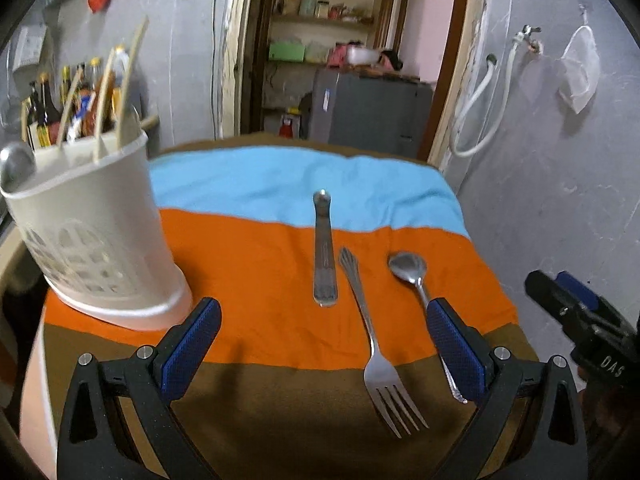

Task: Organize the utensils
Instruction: 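Move both tools back down to the remaining utensils on the cloth, then grasp the silver fork with the left tool while the right tool grasps the gold spoon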

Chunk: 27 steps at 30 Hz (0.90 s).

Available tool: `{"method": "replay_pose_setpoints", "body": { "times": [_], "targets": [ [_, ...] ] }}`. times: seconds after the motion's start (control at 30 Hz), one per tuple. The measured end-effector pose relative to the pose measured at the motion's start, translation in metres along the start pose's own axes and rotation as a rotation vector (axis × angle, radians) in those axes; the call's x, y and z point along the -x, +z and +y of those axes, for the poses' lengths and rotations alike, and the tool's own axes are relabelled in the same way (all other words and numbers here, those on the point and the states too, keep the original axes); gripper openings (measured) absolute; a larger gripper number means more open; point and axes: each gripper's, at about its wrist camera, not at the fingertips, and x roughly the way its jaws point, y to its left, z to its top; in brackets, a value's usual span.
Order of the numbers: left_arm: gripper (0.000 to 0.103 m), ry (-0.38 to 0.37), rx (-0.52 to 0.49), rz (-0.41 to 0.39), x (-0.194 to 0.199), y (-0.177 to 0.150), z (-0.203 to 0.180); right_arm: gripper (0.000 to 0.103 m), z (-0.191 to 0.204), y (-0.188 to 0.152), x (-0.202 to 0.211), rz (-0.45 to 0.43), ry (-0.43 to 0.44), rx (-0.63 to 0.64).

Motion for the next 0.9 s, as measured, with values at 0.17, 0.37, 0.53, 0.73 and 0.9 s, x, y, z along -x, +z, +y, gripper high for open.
{"method": "replay_pose_setpoints", "body": {
  "times": [0.17, 0.37, 0.53, 0.73, 0.9],
  "targets": [
    [0.092, -0.026, 0.000, 0.034, -0.014, 0.000, 0.000, 0.086, -0.001, -0.010, -0.021, 0.099, 0.028, -0.001],
    [0.059, -0.075, -0.031, 0.124, -0.032, -0.002, -0.006, 0.057, -0.007, -0.014, -0.040, 0.205, 0.065, -0.021],
    [0.039, -0.125, -0.025, 0.205, -0.052, -0.002, -0.008, 0.042, 0.003, -0.018, -0.052, 0.273, 0.108, 0.018],
    [0.025, -0.142, -0.010, 0.241, -0.060, -0.001, -0.006, 0.032, 0.017, -0.020, -0.063, 0.323, 0.138, 0.076],
    [0.024, -0.141, -0.025, 0.247, -0.061, 0.001, -0.007, 0.028, 0.024, -0.020, -0.071, 0.349, 0.149, 0.100]
  ]
}}
